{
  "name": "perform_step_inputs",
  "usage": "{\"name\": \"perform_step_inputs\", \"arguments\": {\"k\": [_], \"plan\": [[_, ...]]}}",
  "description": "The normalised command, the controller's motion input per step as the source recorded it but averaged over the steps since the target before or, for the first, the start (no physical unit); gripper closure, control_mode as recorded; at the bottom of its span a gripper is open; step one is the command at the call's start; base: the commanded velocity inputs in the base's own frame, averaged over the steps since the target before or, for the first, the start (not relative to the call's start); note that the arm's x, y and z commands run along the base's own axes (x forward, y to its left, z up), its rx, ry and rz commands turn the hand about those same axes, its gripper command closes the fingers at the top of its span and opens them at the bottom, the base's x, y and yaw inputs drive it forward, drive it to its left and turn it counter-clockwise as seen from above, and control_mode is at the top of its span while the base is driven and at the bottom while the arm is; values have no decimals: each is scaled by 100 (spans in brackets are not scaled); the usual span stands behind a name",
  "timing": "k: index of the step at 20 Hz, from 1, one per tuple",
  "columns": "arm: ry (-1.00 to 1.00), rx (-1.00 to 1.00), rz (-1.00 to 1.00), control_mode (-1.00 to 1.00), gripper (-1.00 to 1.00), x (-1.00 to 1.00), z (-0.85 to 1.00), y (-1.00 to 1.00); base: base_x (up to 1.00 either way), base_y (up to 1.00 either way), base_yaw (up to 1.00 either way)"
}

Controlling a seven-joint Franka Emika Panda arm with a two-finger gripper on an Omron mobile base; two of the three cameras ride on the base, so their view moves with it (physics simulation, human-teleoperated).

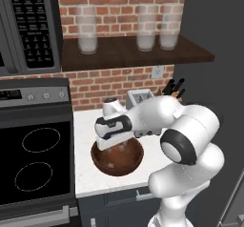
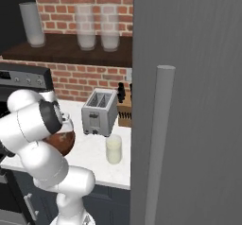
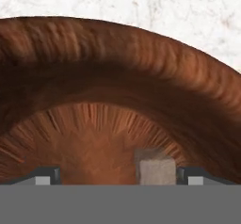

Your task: Grab a lemon wedge from the fridge and one ice cube from the ice bowl, and put them in the glass of lemonade.

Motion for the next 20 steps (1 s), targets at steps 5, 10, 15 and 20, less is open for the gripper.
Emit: {"name": "perform_step_inputs", "arguments": {"k": [5, 10, 15, 20], "plan": [[1, -1, 0, -100, -100, -9, -9, 34, 0, 0, 0], [0, 0, 0, -100, -100, -6, -18, 17, 0, 0, 0], [0, 0, 0, -100, -100, -6, -19, 8, 0, 0, 0], [-4, 0, 0, -100, -100, -53, -2, 0, 0, 0, 0]]}}
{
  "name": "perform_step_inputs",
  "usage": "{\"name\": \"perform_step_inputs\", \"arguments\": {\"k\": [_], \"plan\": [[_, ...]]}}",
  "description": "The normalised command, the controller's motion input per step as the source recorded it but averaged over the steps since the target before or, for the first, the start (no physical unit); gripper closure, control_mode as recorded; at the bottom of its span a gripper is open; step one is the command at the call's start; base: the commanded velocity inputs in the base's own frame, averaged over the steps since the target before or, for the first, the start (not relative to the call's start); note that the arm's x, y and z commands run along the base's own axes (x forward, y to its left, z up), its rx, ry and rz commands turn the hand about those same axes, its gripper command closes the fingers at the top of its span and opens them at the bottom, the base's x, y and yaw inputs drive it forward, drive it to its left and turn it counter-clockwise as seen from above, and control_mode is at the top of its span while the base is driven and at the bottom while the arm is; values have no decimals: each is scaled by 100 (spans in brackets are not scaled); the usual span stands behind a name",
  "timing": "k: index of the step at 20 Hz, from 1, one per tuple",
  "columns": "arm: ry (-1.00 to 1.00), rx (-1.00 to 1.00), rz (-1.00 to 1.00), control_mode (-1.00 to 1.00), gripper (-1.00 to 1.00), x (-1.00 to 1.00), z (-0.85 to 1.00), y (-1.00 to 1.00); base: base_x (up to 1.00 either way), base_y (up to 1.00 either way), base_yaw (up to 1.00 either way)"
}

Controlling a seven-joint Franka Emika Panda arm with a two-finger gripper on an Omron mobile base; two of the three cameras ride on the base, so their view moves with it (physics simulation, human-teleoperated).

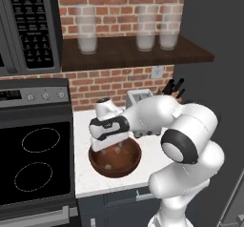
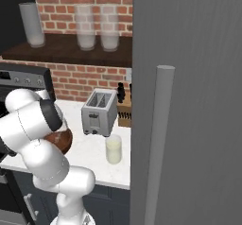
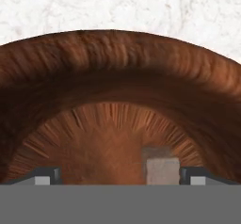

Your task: Grab a lemon wedge from the fridge and one ice cube from the ice bowl, and put them in the glass of lemonade.

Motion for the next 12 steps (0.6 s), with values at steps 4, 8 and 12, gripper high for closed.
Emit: {"name": "perform_step_inputs", "arguments": {"k": [4, 8, 12], "plan": [[-12, 0, 0, -100, -100, -44, 0, 0, 0, 0, 0], [-13, 0, 0, -100, -100, -16, -2, 0, 0, 0, 0], [-9, 0, 0, -100, -100, 0, -1, 0, 0, 0, 0]]}}
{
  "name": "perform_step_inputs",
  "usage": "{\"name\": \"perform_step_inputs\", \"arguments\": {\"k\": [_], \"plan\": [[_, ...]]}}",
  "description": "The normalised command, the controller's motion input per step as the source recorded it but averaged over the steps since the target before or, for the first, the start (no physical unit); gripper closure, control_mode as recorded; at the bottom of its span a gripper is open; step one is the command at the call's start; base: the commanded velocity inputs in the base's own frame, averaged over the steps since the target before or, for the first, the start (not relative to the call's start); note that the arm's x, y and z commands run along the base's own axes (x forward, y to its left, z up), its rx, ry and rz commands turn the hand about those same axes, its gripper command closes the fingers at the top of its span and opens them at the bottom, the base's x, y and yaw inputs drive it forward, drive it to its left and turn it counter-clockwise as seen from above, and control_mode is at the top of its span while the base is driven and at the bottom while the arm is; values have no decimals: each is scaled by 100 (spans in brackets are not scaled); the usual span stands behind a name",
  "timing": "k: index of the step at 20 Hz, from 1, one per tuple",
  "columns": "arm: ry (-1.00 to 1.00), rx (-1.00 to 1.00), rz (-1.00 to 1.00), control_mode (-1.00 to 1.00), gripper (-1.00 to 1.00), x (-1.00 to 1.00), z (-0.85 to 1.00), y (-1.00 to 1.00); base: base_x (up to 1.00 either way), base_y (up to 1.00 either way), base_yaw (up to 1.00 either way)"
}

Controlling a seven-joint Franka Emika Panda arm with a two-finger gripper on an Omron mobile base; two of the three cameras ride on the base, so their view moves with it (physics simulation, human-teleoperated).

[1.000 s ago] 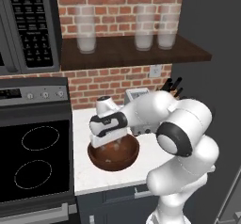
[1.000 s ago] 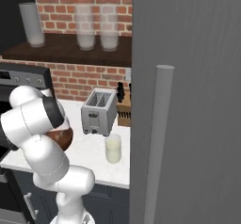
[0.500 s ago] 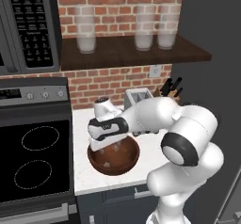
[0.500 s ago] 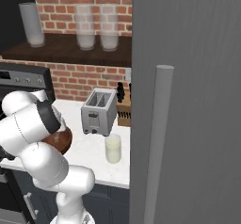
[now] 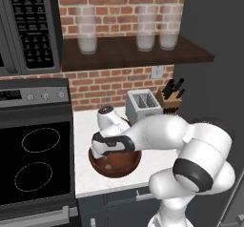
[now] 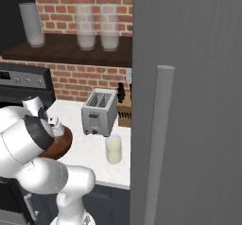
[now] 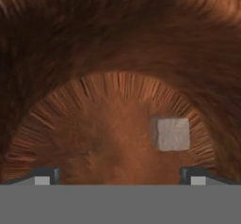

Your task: Grab a lemon wedge from the fridge and one ice cube from the ice bowl, and put them in the glass of lemonade.

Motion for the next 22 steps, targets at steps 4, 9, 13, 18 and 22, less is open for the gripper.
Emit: {"name": "perform_step_inputs", "arguments": {"k": [4, 9, 13, 18, 22], "plan": [[-6, 0, -5, -100, -100, 0, 17, 0, 0, 0, 0], [-3, 0, -6, -100, -100, 9, 15, -1, 0, 0, 0], [0, 0, -6, -100, -100, 23, 0, -3, 0, 0, 0], [0, 1, -6, -100, -100, 16, -2, -20, 0, 0, 0], [0, 0, 0, -100, -100, 12, -1, -1, 0, 0, 0]]}}
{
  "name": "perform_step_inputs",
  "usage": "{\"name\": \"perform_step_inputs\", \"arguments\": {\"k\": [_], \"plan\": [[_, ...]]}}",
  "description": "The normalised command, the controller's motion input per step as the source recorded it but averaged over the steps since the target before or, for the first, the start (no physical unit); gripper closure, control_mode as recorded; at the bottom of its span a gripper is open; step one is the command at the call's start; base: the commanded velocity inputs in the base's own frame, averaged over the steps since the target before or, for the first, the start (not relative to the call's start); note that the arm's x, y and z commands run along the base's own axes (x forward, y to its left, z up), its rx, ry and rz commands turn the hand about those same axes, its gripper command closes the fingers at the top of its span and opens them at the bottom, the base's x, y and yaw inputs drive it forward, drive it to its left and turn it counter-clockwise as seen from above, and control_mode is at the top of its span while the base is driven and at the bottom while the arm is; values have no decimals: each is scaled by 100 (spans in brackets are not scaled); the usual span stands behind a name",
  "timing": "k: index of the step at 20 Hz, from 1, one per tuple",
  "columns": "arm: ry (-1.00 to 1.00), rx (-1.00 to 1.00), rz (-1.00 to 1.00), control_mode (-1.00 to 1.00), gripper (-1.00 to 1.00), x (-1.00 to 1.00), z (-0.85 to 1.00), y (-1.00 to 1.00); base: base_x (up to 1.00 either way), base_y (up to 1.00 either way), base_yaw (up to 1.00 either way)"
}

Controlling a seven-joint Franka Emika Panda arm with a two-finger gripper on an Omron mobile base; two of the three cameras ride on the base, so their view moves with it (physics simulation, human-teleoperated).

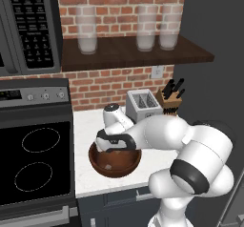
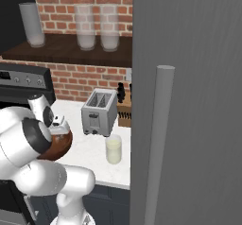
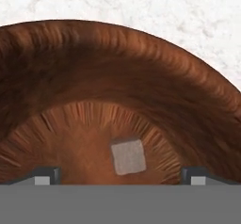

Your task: Grab a lemon wedge from the fridge and one ice cube from the ice bowl, and put them in the glass of lemonade.

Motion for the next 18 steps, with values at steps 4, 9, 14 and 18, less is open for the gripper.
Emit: {"name": "perform_step_inputs", "arguments": {"k": [4, 9, 14, 18], "plan": [[2, 0, 0, -100, -100, -3, -23, 0, 0, 0, 0], [1, 0, 0, -100, -100, -7, -29, 0, 0, 0, 0], [0, 0, 0, -100, -100, 1, -5, 1, 0, 0, 0], [0, 0, 0, -100, -100, 15, 0, 0, 0, 0, 0]]}}
